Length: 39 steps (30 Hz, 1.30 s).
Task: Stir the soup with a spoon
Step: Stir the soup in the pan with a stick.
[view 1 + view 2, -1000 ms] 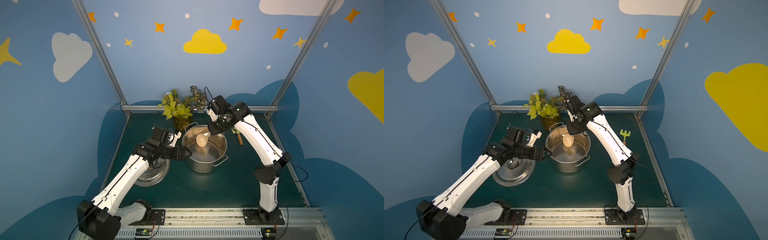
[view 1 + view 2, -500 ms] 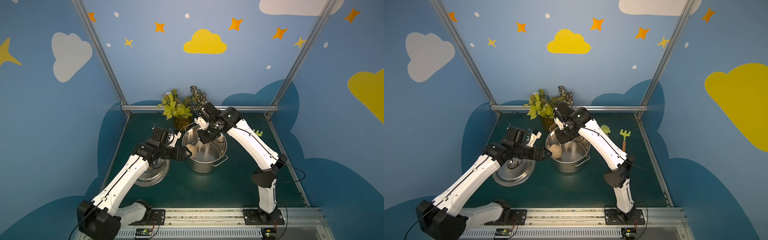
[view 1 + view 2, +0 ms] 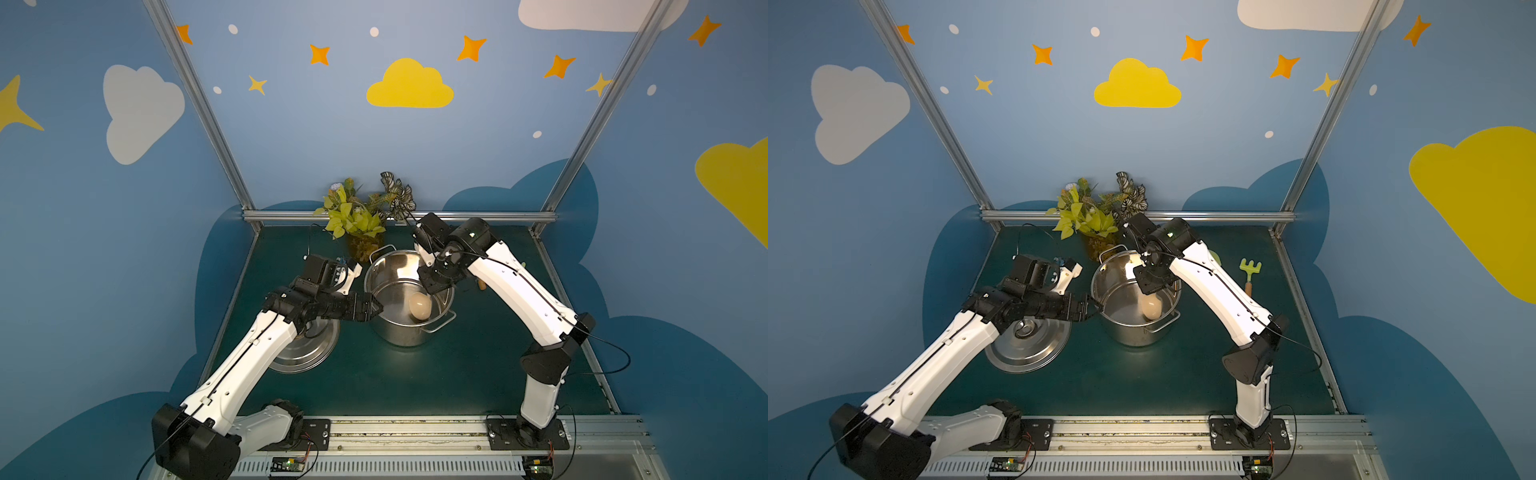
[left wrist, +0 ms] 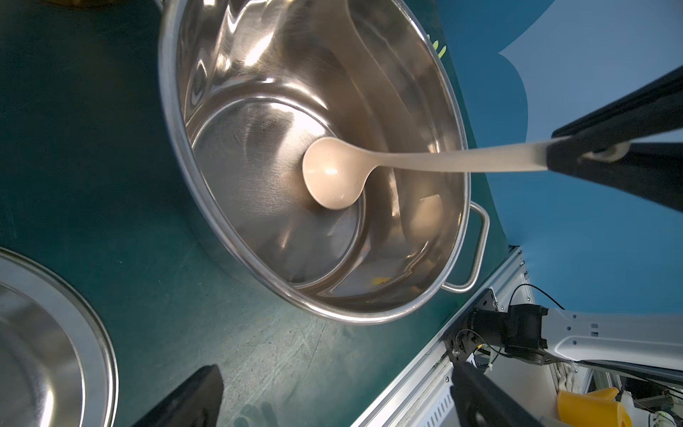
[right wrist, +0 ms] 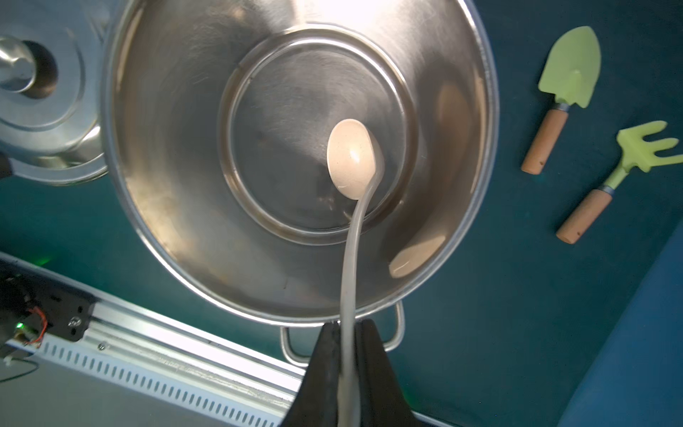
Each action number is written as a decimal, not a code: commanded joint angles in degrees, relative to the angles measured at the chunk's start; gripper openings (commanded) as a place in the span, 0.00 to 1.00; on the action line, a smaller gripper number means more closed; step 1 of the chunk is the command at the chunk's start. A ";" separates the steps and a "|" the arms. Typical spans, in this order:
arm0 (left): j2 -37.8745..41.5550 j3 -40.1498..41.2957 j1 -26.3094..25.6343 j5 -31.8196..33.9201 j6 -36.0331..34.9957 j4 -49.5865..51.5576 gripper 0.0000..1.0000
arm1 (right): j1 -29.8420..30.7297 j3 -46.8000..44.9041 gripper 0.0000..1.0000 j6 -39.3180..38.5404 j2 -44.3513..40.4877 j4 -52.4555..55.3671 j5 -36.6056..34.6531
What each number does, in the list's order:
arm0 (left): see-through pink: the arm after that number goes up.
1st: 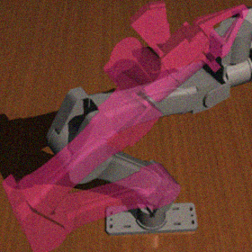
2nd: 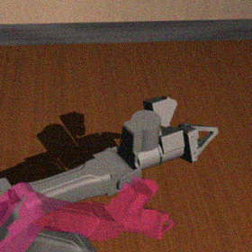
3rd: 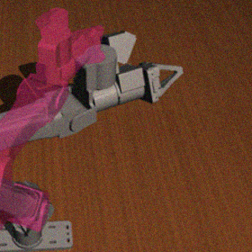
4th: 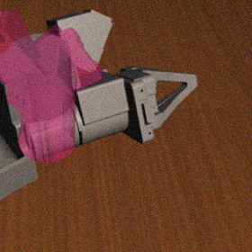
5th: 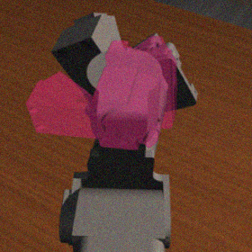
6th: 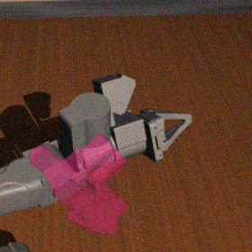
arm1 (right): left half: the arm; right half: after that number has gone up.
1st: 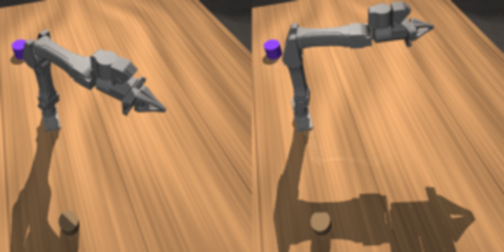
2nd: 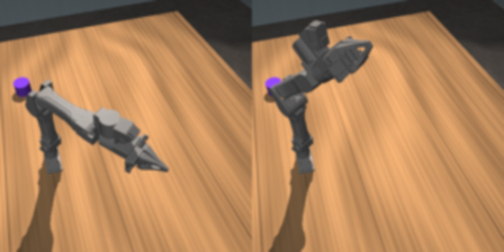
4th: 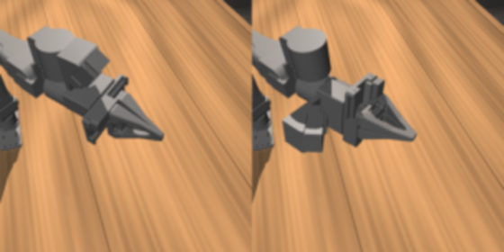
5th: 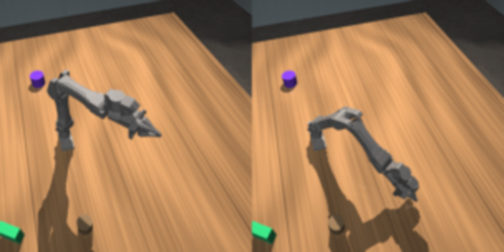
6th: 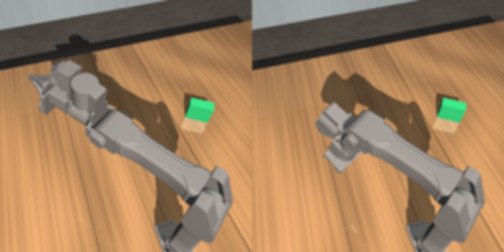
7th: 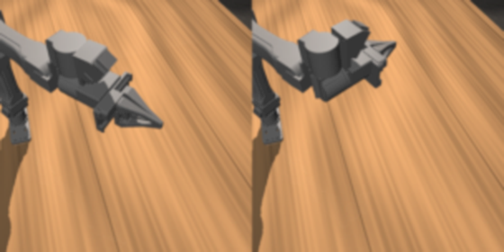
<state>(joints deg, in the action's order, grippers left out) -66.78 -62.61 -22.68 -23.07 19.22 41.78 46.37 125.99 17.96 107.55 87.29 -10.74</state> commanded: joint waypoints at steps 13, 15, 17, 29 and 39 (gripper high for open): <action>0.30 1.12 -0.15 -0.21 -1.16 -0.01 1.00 | -2.16 7.96 0.00 -2.23 5.39 -7.60 4.40; 0.40 1.09 -0.15 -0.22 -1.09 -0.12 1.00 | -1.51 9.03 0.00 -2.65 6.26 -8.43 6.34; 0.43 1.09 -0.16 -0.34 -1.12 -0.12 1.00 | -0.65 9.77 0.00 -2.82 6.67 -8.48 7.62; 1.10 1.28 -0.15 -1.16 -0.48 -0.33 1.00 | 5.61 6.85 0.00 -0.41 3.45 -0.85 5.79; 1.60 3.05 -0.22 -2.16 0.66 -2.28 1.00 | 5.19 -1.93 0.00 2.06 -3.64 1.64 -5.44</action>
<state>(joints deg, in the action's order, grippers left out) -65.34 -60.20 -22.68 -24.08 19.64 40.86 52.25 125.03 18.87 106.69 87.15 -10.98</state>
